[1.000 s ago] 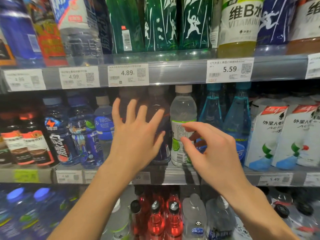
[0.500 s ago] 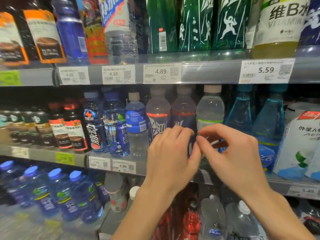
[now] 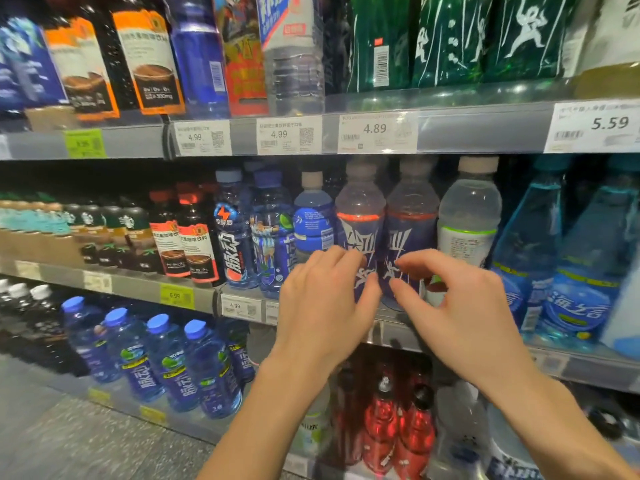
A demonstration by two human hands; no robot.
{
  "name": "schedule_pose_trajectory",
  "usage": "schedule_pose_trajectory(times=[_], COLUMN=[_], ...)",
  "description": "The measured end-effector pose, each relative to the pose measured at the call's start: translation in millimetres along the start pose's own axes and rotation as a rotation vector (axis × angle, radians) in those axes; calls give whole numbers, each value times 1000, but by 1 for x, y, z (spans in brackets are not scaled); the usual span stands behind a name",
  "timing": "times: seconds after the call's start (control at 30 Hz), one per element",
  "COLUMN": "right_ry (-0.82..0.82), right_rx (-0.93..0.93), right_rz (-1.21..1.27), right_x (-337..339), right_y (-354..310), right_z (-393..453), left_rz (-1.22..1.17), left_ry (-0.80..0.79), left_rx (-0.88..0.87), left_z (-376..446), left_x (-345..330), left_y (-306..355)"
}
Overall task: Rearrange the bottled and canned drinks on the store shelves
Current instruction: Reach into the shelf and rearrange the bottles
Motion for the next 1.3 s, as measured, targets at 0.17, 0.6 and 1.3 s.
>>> schedule_pose_trajectory(times=[0.17, 0.6, 1.3], right_ry=[-45, -2, 77], right_rx=[6, 17, 163], right_rz=[-146, -295, -397], right_x=[-1, 133, 418], right_y=[-10, -162, -413], right_z=[4, 105, 364], left_rz=[44, 137, 99], left_ry=[-69, -305, -138], left_rx=[23, 16, -66], left_z=[0, 128, 458], left_x=[12, 171, 479], left_y=[-3, 60, 174])
Point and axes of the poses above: each hand's wrist, its own z-axis towards the middle knuckle, its own x-axis out of the back of the hand, y = z × x, the point moved 5 cm from there along z, towards the middle knuckle, and after that the axes turned 9 degrees about -x, right-handed, at the moved point
